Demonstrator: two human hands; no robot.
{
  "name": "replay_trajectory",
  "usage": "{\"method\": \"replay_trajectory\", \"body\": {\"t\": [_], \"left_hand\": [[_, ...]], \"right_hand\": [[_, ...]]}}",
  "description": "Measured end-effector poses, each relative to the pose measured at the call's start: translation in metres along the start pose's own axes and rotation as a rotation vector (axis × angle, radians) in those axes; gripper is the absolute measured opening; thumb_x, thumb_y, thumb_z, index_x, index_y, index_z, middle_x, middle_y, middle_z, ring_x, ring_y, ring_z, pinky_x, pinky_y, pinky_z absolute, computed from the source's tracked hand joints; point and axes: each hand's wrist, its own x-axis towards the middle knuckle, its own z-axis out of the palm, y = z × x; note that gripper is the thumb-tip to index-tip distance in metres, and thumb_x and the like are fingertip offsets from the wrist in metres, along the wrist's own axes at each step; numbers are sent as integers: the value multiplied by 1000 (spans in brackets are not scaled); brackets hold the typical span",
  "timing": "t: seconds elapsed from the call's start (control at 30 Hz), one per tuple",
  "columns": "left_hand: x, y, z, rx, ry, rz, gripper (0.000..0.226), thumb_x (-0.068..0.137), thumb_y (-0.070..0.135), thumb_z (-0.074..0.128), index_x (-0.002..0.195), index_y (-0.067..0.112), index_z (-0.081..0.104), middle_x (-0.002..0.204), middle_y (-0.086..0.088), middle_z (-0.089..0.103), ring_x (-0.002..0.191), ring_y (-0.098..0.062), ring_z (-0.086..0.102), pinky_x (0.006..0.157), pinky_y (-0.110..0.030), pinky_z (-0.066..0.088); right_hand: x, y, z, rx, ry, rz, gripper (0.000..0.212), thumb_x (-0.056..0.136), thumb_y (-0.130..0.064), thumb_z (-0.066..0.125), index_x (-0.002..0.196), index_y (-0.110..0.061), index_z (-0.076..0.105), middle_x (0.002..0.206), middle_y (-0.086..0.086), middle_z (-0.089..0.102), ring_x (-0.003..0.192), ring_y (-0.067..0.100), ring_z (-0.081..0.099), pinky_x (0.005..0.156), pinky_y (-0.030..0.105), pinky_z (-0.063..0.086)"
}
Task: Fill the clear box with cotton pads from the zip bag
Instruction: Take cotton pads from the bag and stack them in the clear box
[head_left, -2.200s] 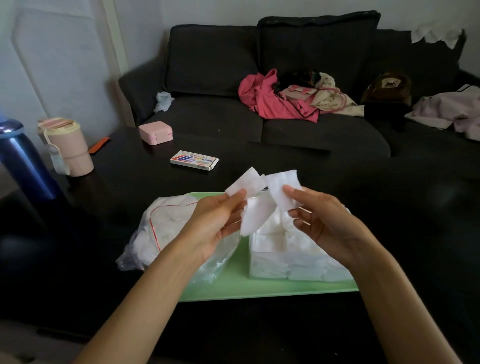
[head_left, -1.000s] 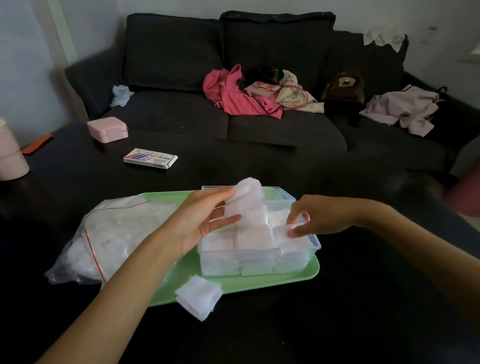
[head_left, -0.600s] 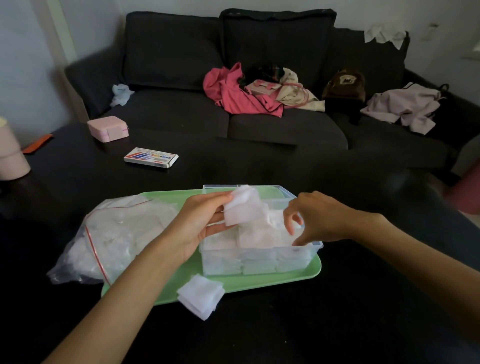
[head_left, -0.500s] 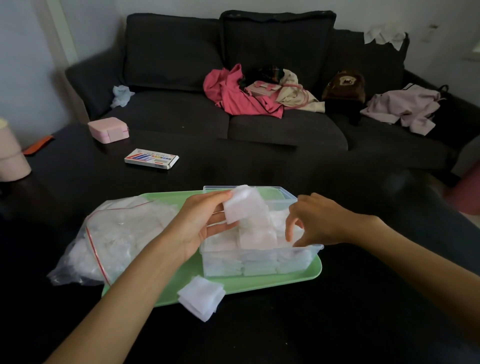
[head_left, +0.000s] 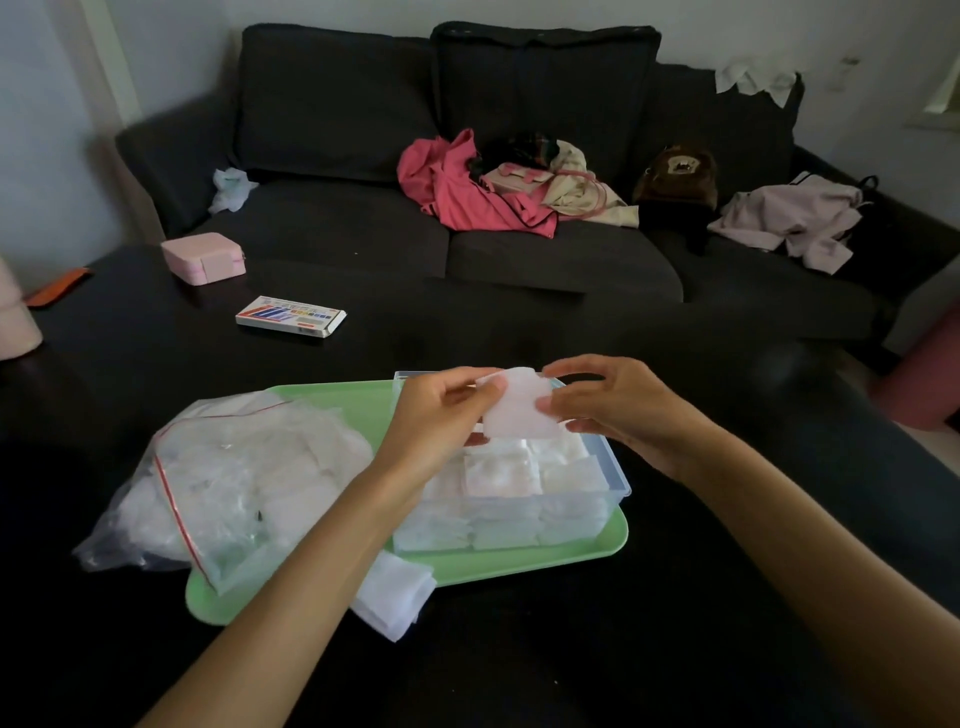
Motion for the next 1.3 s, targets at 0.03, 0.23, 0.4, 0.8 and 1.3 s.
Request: {"method": "replay_trajectory", "body": {"t": [0.03,0.23,0.4,0.8,1.3], "left_hand": [[1,-2,2,58,11,25,23,88,26,64,110,19,68,86,5,70,75,-6,66,67,-23,56],[6,-5,-14,819,-43,224,11,82,34,69,91,40,67,95,24,64,85,-1,54,63,-16,38],[-4,27,-49,941,-145,66,9,74,30,75,70,38,71,77,19,69,65,3,57,60,-20,40],[-73,-3,-66,1319,-534,-34,37,76,23,74,109,37,64,91,22,50,89,-5,53,66,-18,36],[-90,-37,-100,1240,-412,95,47,79,37,70,123,36,54,119,8,59,110,-13,55,91,-33,46]], "right_hand": [[-1,1,-5,-25,77,-18,29,74,-13,77,94,-27,61,79,-7,69,68,0,68,51,13,49],[5,19,-7,-470,255,-47,24,76,-12,76,82,-22,55,76,-4,68,73,8,65,65,25,51],[9,34,5,-1113,301,-315,16,82,-16,67,83,-32,67,80,-11,60,85,11,52,84,26,39],[-26,9,38,-1035,469,-596,16,82,-16,66,93,-26,71,83,-8,44,85,17,51,71,30,41],[-57,35,118,-971,-253,-567,28,93,-42,50,111,-29,67,85,-7,69,80,14,63,68,28,43]]}}
